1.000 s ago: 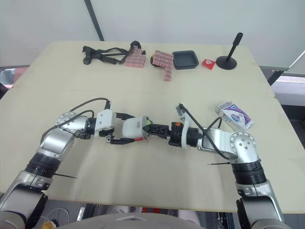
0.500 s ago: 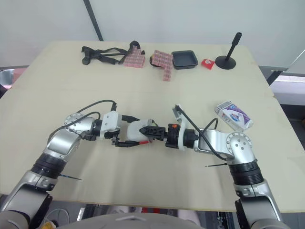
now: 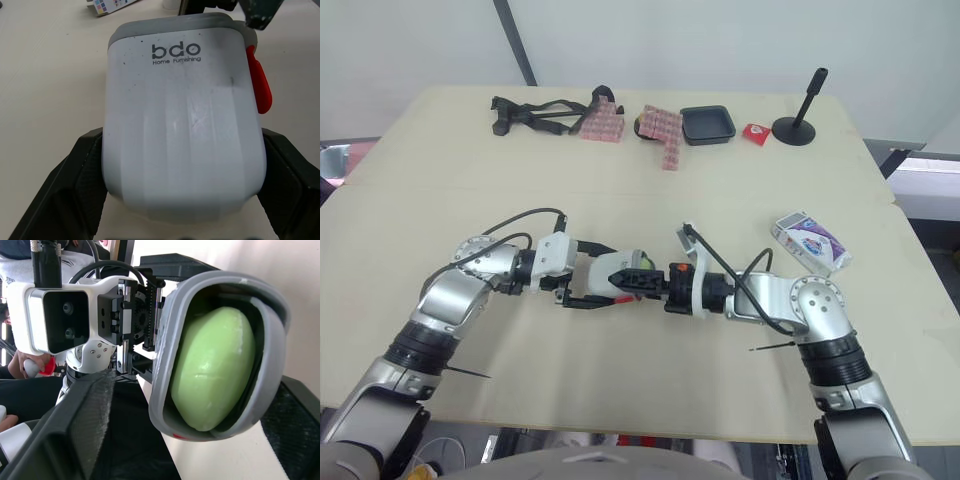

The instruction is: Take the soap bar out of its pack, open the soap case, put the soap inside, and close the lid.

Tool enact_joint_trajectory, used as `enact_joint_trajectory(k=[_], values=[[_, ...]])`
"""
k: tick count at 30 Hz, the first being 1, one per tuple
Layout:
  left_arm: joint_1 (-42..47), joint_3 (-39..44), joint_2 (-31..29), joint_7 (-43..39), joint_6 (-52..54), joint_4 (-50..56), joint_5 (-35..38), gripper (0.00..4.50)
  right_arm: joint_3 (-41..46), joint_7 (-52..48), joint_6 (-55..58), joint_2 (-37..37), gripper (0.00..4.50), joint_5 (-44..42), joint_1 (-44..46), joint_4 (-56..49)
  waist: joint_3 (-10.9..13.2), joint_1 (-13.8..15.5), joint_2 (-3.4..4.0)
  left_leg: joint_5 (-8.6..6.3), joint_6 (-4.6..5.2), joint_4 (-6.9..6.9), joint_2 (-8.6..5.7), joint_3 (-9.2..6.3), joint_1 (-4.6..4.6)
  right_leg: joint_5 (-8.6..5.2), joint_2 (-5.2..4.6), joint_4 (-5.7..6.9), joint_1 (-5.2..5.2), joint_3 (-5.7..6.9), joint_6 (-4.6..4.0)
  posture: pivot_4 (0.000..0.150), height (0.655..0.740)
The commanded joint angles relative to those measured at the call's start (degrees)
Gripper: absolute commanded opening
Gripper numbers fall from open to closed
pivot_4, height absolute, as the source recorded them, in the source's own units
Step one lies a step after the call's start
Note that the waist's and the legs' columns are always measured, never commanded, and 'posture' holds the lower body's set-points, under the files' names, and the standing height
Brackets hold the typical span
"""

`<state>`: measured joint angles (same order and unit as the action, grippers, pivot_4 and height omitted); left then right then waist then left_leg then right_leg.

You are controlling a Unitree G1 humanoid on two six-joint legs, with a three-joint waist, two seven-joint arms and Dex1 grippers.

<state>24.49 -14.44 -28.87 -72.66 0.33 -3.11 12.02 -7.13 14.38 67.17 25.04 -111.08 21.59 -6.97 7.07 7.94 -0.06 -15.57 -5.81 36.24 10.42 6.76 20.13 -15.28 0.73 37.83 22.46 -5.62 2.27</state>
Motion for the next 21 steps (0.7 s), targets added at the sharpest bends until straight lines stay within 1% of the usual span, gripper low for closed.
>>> enact_joint_trajectory(k=[1,3,4,10,14,18,20,21], values=[[-0.3,0.9,-0.5,-0.2,0.4,3.2,2.0,3.46,-0.5,-1.6,0.1,0.6,3.02,-1.9,1.7,-0.6,0.0,0.0,0.0,0.0,0.0,0.0,0.0,0.0,0.0,0.0,0.0,-0.01,0.0,0.0,0.0,0.15,0.74],[-0.4,0.8,-0.7,-0.2,0.6,3.5,2.2,3.46,-0.9,-1.9,0.0,1.0,2.35,-1.9,2.0,-0.6,0.0,0.0,-0.01,0.0,0.0,0.0,0.0,0.0,0.0,0.0,0.0,0.0,0.0,0.01,0.0,0.15,0.74],[-0.5,0.8,-0.8,-0.1,0.6,3.6,2.2,3.46,-1.2,-2.0,0.0,1.1,2.15,-1.9,2.2,-0.6,0.0,0.0,0.0,0.0,0.0,0.0,0.0,-0.01,0.0,0.0,0.0,0.0,0.0,0.02,0.0,0.15,0.74],[-0.7,0.8,-1.2,0.3,0.8,3.9,2.4,3.46,-1.7,-2.4,-1.0,1.6,2.14,-1.9,2.5,-0.9,0.0,0.0,0.0,0.0,0.0,0.01,0.0,-0.01,0.01,0.0,0.0,0.0,0.0,0.03,0.0,0.15,0.74],[-0.9,0.7,-1.2,0.6,1.0,4.2,2.3,3.46,-1.1,-2.3,-1.9,0.6,2.14,-1.9,2.4,0.0,0.0,0.0,0.0,0.0,0.0,0.01,0.0,-0.01,0.02,0.0,0.0,0.0,0.0,0.03,0.0,0.15,0.74],[-0.9,0.3,-1.2,1.7,-0.7,3.2,0.5,3.46,-0.6,-1.7,-2.6,0.0,2.14,-1.9,2.4,0.9,0.0,0.0,0.0,0.0,0.0,0.01,0.0,-0.01,0.02,0.0,-0.01,0.0,0.0,0.02,0.0,0.15,0.74],[-0.6,0.1,-1.5,1.4,0.0,2.7,0.7,4.49,-0.7,-1.3,-2.7,0.0,2.14,-1.9,2.4,0.9,0.0,0.0,-0.01,0.0,0.01,0.01,0.0,-0.01,0.03,0.0,0.0,0.0,0.0,0.03,0.0,0.15,0.74],[-0.4,0.1,-1.7,1.2,0.5,2.5,0.9,4.49,-0.5,-1.2,-3.0,-0.1,2.14,-1.9,2.4,0.9,0.0,0.0,-0.01,0.0,0.01,0.02,0.0,-0.01,0.03,0.0,0.0,0.0,0.0,0.04,0.0,0.15,0.74]])
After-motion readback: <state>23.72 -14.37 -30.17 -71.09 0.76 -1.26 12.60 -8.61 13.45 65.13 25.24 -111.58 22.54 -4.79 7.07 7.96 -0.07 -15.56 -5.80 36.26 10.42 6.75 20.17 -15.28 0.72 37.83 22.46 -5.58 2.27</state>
